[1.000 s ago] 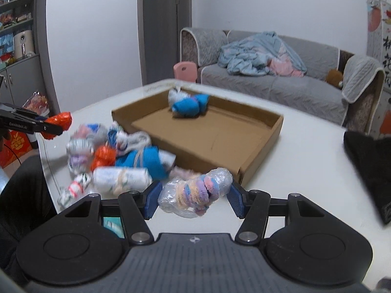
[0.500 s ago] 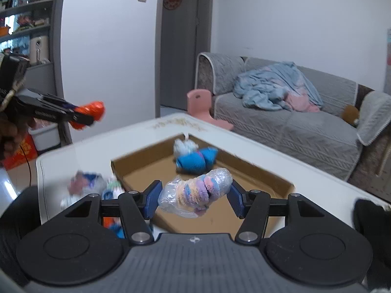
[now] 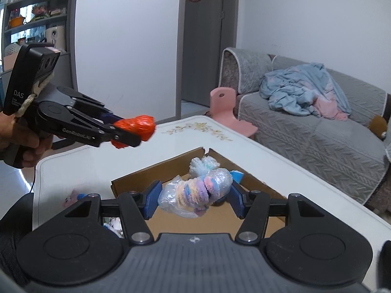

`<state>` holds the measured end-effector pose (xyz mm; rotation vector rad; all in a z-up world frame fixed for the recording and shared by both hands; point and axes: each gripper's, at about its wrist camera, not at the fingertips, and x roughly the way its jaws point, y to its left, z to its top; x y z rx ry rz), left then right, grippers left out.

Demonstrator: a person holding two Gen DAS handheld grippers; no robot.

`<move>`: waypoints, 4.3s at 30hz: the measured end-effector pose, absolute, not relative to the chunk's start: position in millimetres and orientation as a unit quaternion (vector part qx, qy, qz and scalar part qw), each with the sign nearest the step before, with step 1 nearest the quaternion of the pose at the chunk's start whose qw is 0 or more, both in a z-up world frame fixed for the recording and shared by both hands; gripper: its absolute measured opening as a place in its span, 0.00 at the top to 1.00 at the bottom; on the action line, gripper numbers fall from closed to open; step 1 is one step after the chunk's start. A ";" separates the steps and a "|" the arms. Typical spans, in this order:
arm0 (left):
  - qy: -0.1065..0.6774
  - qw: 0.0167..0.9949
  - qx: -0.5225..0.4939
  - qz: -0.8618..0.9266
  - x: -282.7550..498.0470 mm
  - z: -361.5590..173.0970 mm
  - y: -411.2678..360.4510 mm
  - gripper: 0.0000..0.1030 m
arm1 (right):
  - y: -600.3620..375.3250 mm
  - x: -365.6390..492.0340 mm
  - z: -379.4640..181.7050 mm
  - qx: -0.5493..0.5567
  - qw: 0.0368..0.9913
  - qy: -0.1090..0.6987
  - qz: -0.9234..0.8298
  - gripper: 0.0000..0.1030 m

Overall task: Organize objects
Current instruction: 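Carry both rolls into the tray, lower them and open both tools, then grasp the white sock with pink band with left tool while right tool grasps teal-tied sock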

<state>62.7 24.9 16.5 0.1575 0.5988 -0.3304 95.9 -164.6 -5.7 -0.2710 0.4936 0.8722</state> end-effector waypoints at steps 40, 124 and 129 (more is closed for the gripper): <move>0.426 0.883 0.111 -0.164 142.3 -63.5 -4.3 0.60 | -76.1 162.3 -80.1 -0.232 0.782 0.371 0.444 0.47; 0.379 0.887 -0.032 -0.263 -148.1 -84.0 -5.1 0.12 | -234.0 -74.3 -102.7 -0.073 0.864 0.321 0.380 0.19; 0.378 0.893 -0.023 -0.243 -137.2 -89.7 -13.3 0.12 | -235.4 -74.1 -107.2 -0.070 0.863 0.323 0.382 0.27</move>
